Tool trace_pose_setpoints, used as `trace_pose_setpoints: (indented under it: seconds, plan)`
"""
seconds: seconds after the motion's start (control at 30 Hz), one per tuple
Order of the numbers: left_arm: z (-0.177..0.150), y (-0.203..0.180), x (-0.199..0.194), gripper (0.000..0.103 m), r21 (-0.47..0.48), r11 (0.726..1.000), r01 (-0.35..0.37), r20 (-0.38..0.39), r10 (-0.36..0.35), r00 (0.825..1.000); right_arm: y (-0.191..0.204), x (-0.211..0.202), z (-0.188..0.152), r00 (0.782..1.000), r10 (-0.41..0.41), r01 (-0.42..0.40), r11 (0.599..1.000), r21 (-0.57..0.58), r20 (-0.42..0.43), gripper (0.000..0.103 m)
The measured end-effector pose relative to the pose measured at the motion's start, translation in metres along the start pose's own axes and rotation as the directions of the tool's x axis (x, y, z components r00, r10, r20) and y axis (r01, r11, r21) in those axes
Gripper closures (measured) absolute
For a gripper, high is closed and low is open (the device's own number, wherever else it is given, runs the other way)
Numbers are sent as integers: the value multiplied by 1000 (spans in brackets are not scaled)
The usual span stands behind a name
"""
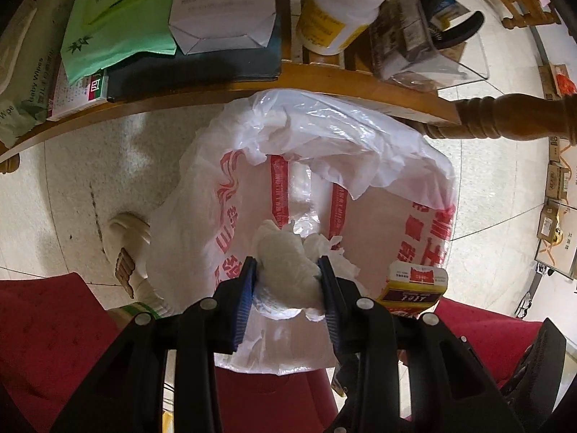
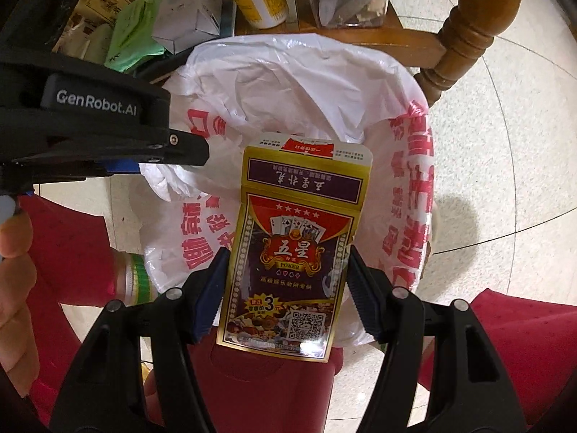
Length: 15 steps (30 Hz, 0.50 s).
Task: Collect trash
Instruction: 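Carry both items over the plastic bag and open both tools to drop them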
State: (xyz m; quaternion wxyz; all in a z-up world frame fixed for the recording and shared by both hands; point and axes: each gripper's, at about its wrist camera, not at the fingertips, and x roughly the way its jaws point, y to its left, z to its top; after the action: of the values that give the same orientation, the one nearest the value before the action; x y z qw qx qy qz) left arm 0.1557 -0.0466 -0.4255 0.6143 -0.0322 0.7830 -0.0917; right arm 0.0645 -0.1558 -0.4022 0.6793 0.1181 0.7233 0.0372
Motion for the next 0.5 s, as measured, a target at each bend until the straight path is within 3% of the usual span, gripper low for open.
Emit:
trace_pose_setpoints:
  seconds: [0.07,0.13,0.17,0.27,0.5]
  plan:
    - [2,0,2,67,-3,1000,-10,-3,10,1000,-1,3,1,1000,3,-3,1000,0,-7,40]
    - [3,1,4,57,2,1000,-27,-9,27,1000,1,3,2,1000,5,-5,1000,1,-11,35]
    - [3,1,4,49,2,999,-35,-12,35,999,1,4,3,1000,9,-9,1000,1,-14,28]
    - [3,3,5,39,5,999,-51,-12,51,999,2,2,4,1000,16,-16,1000,-1,-7,24]
    - [2,10,3,35,-16,999,-47,-12,47,999,2,2,3,1000,9,-9,1000,5,1,24]
